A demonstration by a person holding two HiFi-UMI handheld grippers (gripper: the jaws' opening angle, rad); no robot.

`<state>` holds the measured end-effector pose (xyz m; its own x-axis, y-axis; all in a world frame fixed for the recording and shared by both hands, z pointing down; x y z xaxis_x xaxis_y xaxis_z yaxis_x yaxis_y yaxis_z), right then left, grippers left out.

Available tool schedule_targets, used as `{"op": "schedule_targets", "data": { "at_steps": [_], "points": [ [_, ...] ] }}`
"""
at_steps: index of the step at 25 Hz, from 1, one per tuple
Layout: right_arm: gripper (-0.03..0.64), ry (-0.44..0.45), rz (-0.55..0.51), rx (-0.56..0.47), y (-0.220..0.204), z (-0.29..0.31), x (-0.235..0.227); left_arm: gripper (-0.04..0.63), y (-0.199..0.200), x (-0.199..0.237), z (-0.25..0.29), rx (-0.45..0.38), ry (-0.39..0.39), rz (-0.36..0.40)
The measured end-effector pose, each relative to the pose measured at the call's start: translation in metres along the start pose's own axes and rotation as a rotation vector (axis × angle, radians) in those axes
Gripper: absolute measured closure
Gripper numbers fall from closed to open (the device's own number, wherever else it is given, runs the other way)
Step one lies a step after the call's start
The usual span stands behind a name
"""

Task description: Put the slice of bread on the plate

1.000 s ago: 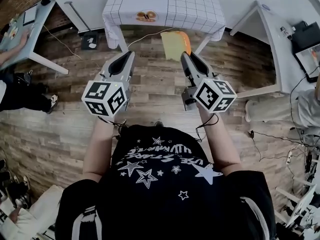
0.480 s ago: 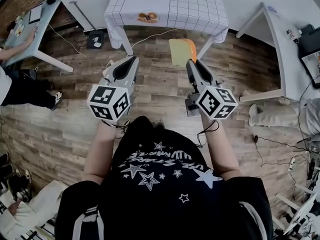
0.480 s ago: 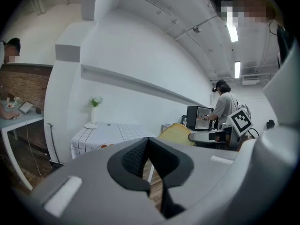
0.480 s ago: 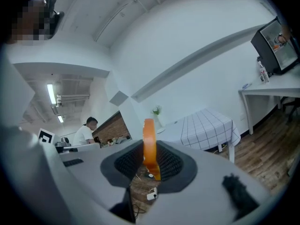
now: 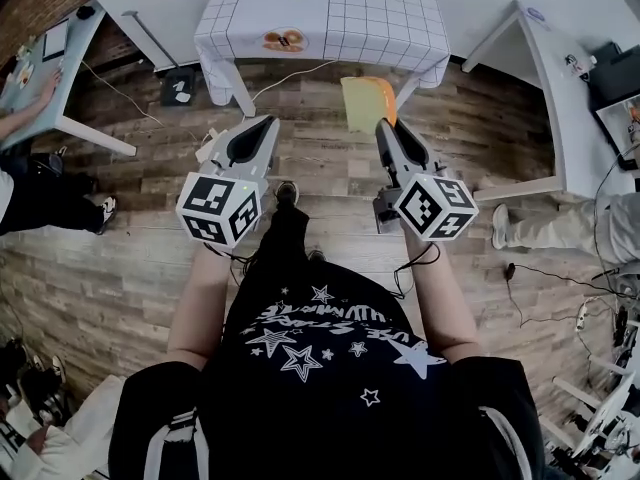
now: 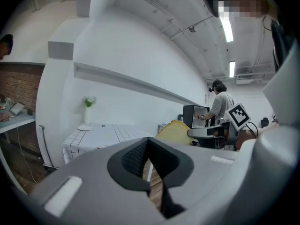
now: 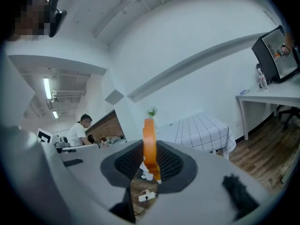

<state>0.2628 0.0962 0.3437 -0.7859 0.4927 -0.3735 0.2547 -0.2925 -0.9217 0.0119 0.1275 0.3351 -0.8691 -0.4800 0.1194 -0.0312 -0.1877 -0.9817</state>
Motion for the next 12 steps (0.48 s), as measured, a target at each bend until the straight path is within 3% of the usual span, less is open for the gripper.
{"op": "schedule_targets", "data": {
  "at_steps": [12],
  "points": [
    [0.526,-0.062,-0.029,0.057,0.002,0.088,-0.025,0.586,-0.006,0.079,0.073,0.026,-0.049,-0.046]
  ]
}}
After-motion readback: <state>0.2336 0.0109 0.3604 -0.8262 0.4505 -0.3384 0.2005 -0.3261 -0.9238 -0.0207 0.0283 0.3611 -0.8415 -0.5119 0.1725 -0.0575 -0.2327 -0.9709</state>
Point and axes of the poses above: the fingertips, and each gripper's own axes: z forward along the fingers, x to its left, y out of its top, the point moved 7 cm from there along -z, backward along the fingers, and after that the axes turned 2 degrees about -x, right-handed, at the moved point
